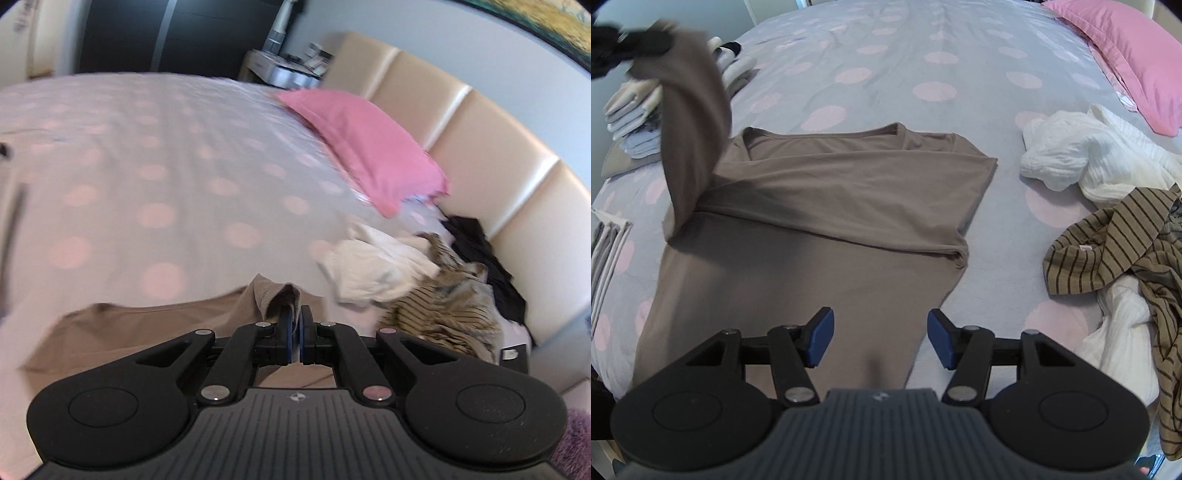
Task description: Fold clothes
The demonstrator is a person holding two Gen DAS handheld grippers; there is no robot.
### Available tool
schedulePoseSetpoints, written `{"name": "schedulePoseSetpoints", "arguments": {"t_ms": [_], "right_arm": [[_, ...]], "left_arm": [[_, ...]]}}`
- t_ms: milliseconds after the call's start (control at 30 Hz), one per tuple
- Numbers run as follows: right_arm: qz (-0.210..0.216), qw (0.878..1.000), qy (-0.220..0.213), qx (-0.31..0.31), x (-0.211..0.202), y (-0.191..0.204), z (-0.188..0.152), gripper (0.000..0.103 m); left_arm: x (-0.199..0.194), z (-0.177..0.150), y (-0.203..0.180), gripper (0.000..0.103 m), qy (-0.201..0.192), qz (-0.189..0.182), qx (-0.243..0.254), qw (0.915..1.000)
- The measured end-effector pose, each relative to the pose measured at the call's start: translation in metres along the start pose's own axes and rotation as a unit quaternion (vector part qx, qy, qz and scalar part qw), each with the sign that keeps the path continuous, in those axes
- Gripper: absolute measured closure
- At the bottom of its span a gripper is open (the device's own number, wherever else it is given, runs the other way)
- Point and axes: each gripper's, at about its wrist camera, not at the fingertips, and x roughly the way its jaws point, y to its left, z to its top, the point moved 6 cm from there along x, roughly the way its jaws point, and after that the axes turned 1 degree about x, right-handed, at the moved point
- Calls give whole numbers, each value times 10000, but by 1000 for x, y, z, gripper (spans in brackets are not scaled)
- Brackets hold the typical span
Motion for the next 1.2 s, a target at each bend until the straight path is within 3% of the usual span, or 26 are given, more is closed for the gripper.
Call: {"name": "schedulePoseSetpoints", "arguments": {"t_ms": [133, 300, 400, 467, 500, 667, 800, 933, 1133, 1167, 1200], "right_arm": [[-79, 9999, 95, 119, 11, -11, 4, 43], [-135, 9992, 200, 328, 25, -21, 5, 44], [-180, 9989, 237, 354, 33, -23, 3, 44], [-194, 9989, 223, 356, 36, -24, 3, 44], [-191, 9989, 209, 372, 37, -24, 3, 44], [-210, 9992, 42, 329, 37, -22, 10, 45], [-159, 9994, -80, 303, 39, -21, 24, 46], [-21, 9992, -251, 321, 46, -7, 48, 46], [134, 9993, -66, 328, 75, 28, 62, 42], [-23, 9995, 7, 321, 80, 30, 62, 46], [-172, 9993, 62, 320, 84, 30, 62, 59]], "left_arm": [[51, -10, -13, 102, 368, -242, 144, 9989], [106, -35, -7, 100, 977, -283, 232, 9945], [116, -46, 2, 83, 1088, -265, 99, 9937], [116, -49, 9, 63, 1113, -288, 3, 9934], [114, -50, 12, 62, 1109, -285, -22, 9934], [96, -51, 34, 62, 1147, 75, 71, 9934], [71, -54, 67, 62, 1187, 577, 160, 9911], [44, -64, 100, 62, 1291, 1035, 121, 9861], [5, -89, 134, 62, 1459, 1550, 100, 9770], [0, -93, 139, 62, 1434, 1593, 46, 9768], [-5, -97, 145, 62, 1411, 1619, -47, 9767]]}}
